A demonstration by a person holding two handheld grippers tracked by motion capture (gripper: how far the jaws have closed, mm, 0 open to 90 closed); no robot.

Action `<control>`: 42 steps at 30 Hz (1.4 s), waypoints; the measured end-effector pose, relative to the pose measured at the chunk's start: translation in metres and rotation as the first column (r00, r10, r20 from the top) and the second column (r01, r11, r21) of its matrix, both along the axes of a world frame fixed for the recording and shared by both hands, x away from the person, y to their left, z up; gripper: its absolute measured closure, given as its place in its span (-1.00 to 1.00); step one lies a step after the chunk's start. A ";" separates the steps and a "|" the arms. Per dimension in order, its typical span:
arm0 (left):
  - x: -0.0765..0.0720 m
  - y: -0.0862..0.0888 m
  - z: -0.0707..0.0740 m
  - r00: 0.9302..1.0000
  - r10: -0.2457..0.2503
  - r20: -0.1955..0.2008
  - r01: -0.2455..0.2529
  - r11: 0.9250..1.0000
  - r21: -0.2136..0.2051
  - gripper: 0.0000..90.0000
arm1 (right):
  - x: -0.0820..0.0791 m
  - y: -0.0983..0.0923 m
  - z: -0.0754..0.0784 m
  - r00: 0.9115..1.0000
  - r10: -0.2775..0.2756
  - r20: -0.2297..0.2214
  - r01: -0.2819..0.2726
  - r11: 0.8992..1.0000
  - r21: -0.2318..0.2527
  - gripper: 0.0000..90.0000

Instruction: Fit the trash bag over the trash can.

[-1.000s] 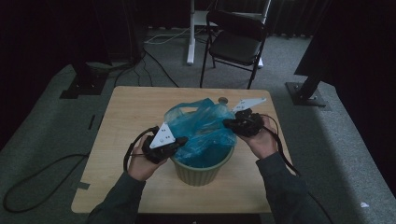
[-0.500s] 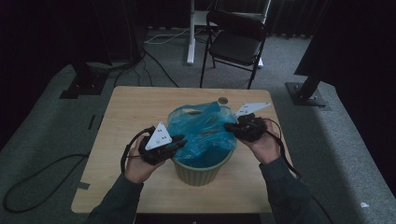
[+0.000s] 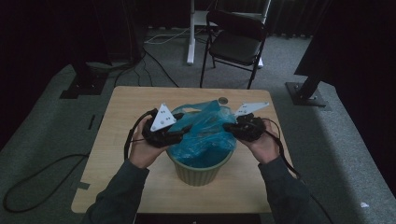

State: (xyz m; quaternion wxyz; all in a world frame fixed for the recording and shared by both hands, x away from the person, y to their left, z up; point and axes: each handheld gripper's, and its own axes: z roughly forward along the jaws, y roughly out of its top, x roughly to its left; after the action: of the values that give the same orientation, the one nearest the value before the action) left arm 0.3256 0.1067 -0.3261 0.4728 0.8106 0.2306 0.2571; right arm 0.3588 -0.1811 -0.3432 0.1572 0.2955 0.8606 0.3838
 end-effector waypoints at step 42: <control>-0.023 0.055 -0.046 0.972 0.069 -0.226 -0.097 0.989 -0.111 0.97 | -0.016 -0.020 0.007 1.000 0.022 0.014 -0.023 0.992 0.127 0.39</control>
State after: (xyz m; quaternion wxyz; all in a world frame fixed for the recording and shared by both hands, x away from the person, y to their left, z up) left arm 0.3022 0.1612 -0.3725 0.4814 0.7936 0.3309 0.1701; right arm 0.3429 -0.2009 -0.3360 0.1391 0.2929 0.8367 0.4413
